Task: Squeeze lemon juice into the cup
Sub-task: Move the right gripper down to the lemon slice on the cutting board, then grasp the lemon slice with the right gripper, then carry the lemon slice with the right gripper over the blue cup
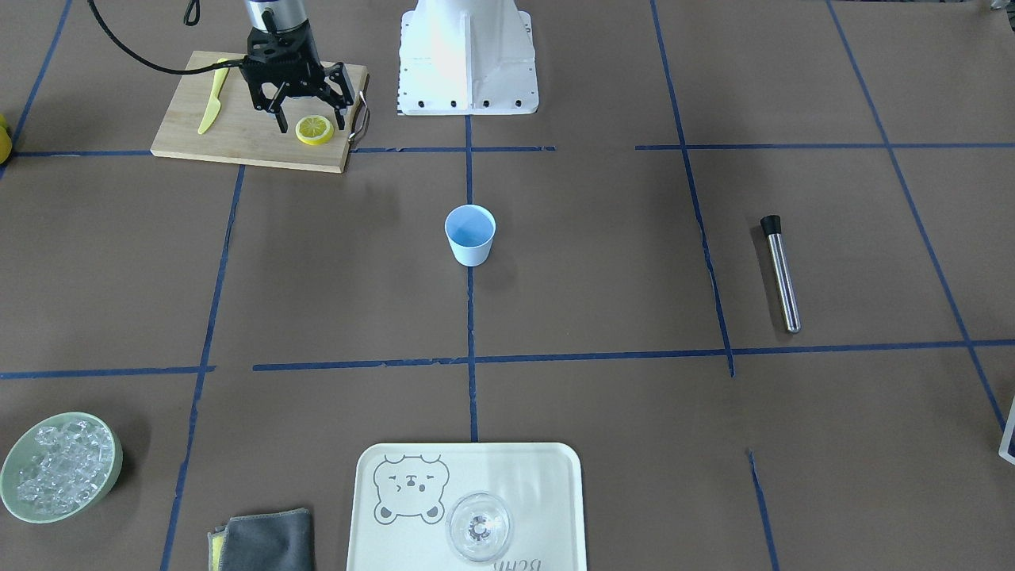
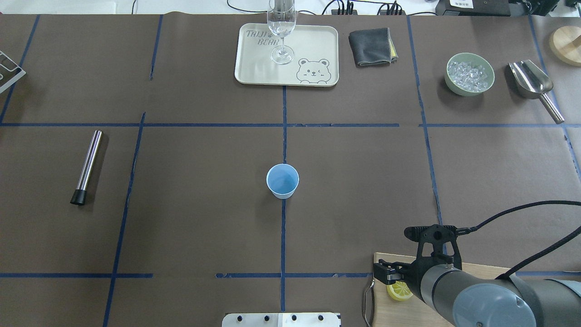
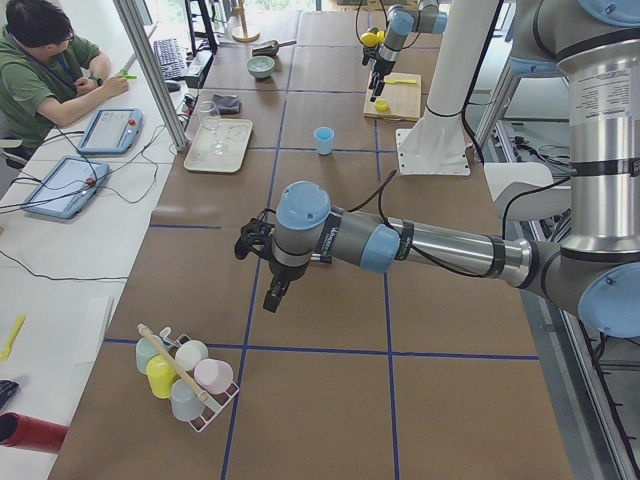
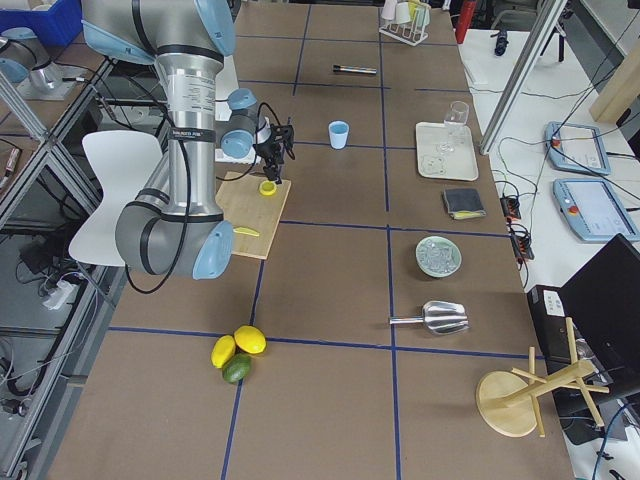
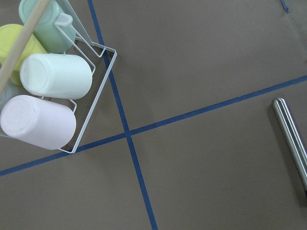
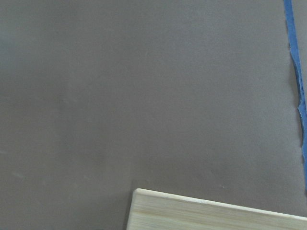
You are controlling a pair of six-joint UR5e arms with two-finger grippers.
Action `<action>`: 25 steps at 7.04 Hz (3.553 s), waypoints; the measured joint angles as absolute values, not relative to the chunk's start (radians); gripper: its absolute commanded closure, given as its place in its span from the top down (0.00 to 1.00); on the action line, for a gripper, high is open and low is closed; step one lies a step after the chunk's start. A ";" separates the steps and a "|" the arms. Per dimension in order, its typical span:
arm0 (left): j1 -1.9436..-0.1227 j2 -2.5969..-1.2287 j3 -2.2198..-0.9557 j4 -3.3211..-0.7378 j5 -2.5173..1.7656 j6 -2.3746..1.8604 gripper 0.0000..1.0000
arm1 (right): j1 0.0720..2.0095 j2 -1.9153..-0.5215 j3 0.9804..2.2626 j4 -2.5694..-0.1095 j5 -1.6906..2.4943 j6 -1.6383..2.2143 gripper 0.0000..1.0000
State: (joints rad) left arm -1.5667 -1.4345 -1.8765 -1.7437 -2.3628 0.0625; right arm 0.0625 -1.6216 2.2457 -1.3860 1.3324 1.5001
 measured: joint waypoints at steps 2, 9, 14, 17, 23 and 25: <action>-1.566 -1.435 -1.875 -1.743 -2.362 0.063 1.00 | 0.052 -1.669 2.227 -1.328 1.330 1.509 0.99; -1.568 -1.433 -1.882 -1.741 -2.361 0.063 1.00 | -0.052 -1.663 2.184 -1.318 1.249 1.584 0.90; -1.568 -1.432 -1.882 -1.741 -2.360 0.063 1.00 | -0.081 -1.654 2.168 -1.319 1.226 1.582 0.23; -1.568 -1.431 -1.883 -1.741 -2.361 0.063 1.00 | -0.078 -1.648 2.171 -1.319 1.227 1.581 0.00; -1.568 -1.431 -1.882 -1.740 -2.361 0.063 1.00 | -0.010 -1.637 2.310 -1.410 1.267 1.580 0.00; -1.568 -1.431 -1.880 -1.740 -2.360 0.063 1.00 | 0.109 -1.509 2.348 -1.584 1.393 1.565 0.00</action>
State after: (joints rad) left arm -1.5677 -1.4313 -1.8803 -1.7396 -2.3598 0.0629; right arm 0.1091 -1.5088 2.3480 -1.5843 1.3927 1.5654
